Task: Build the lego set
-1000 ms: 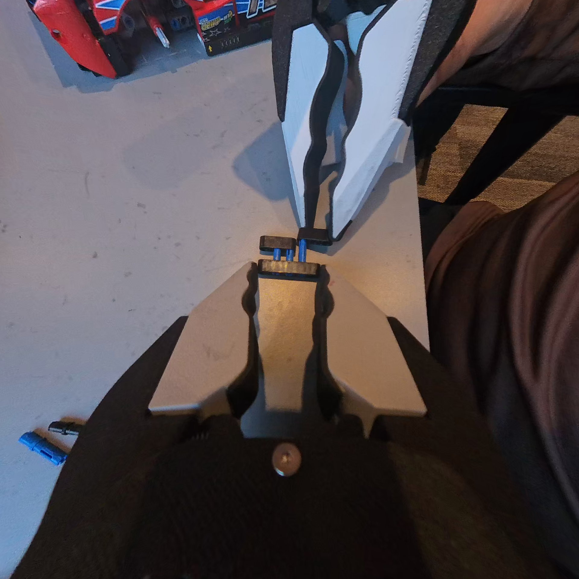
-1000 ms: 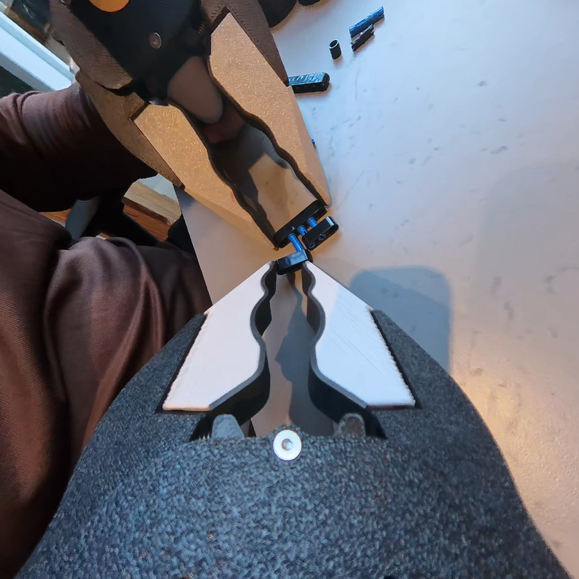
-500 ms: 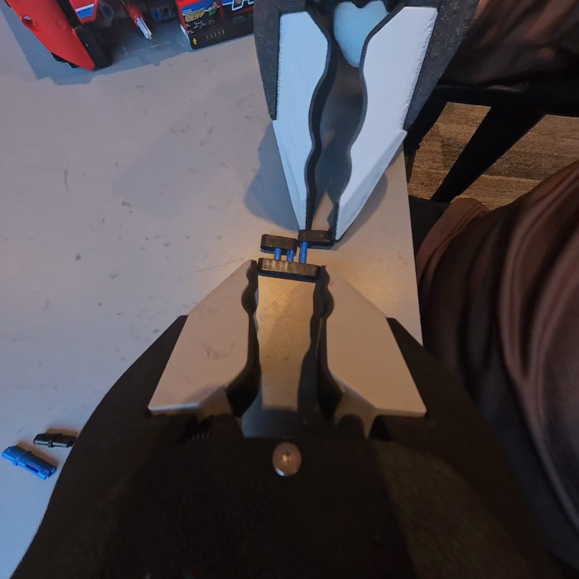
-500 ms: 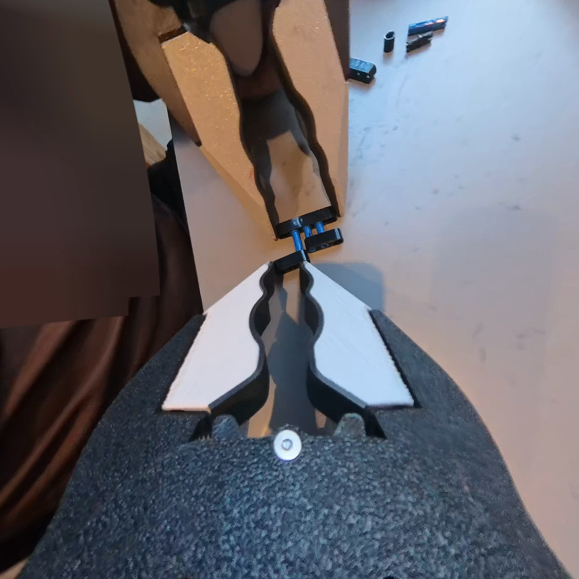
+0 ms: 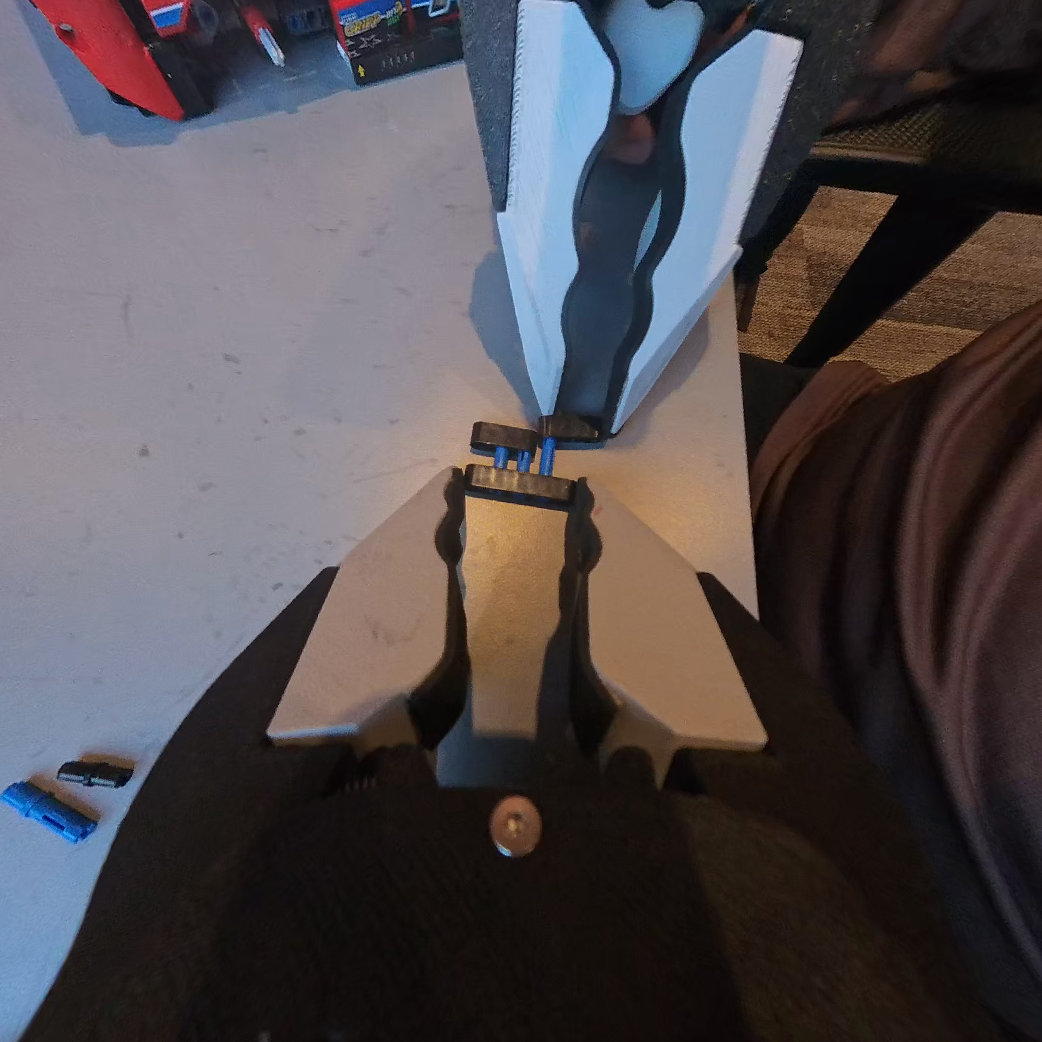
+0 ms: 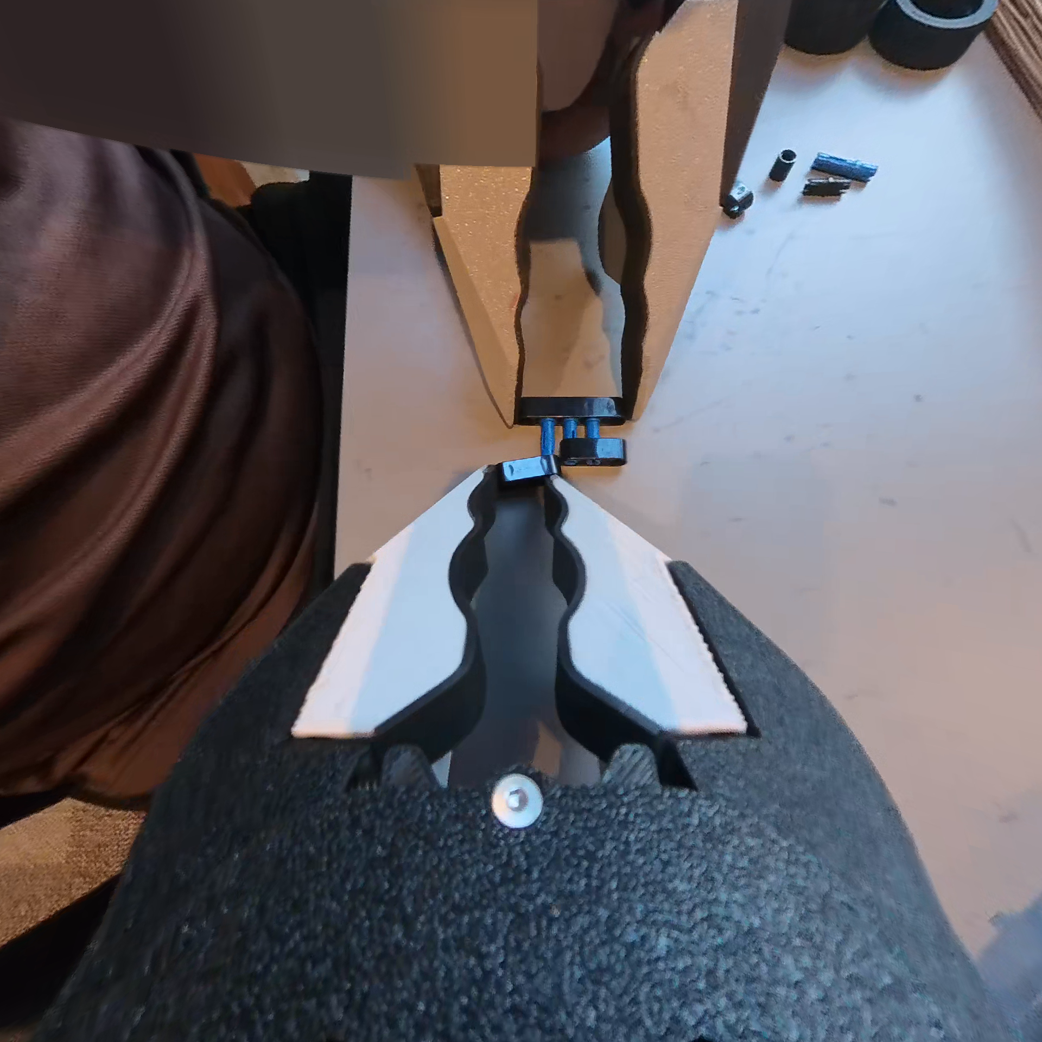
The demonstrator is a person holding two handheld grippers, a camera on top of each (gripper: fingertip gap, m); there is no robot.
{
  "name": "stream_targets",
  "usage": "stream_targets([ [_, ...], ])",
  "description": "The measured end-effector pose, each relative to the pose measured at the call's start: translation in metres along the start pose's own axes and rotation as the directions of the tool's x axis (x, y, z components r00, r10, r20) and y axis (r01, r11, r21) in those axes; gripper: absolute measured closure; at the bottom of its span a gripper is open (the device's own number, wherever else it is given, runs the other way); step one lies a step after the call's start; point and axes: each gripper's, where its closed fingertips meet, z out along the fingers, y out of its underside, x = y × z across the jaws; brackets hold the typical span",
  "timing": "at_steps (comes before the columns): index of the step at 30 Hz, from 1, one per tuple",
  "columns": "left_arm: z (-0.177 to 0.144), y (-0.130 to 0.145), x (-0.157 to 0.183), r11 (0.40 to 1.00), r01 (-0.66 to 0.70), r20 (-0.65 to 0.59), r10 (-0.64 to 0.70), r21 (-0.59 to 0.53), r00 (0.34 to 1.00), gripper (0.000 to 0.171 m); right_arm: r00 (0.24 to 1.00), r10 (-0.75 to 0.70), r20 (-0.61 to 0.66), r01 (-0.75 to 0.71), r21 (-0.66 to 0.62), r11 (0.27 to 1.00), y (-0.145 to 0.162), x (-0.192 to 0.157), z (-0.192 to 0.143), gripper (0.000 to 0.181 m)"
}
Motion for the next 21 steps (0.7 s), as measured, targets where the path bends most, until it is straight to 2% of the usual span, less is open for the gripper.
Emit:
stream_targets([
  [3, -0.001, 0.000, -0.002, 1.000, 0.016, 0.011, -0.016, 0.003, 1.000, 0.134, 1.000, -0.015, 0.005, 0.015, 0.000, 1.000, 0.000, 0.002, 0.000, 0.165],
  [13, 0.000, 0.000, -0.005, 0.999, 0.041, 0.063, -0.041, 0.010, 0.997, 0.134, 0.985, 0.158, 0.063, -0.159, -0.001, 0.987, 0.001, 0.006, -0.001, 0.165],
  [21, -0.001, 0.000, -0.009, 0.994, 0.107, 0.132, -0.109, 0.020, 0.985, 0.134, 0.959, 0.283, 0.019, -0.283, 0.025, 0.959, -0.003, 0.012, 0.001, 0.166],
])
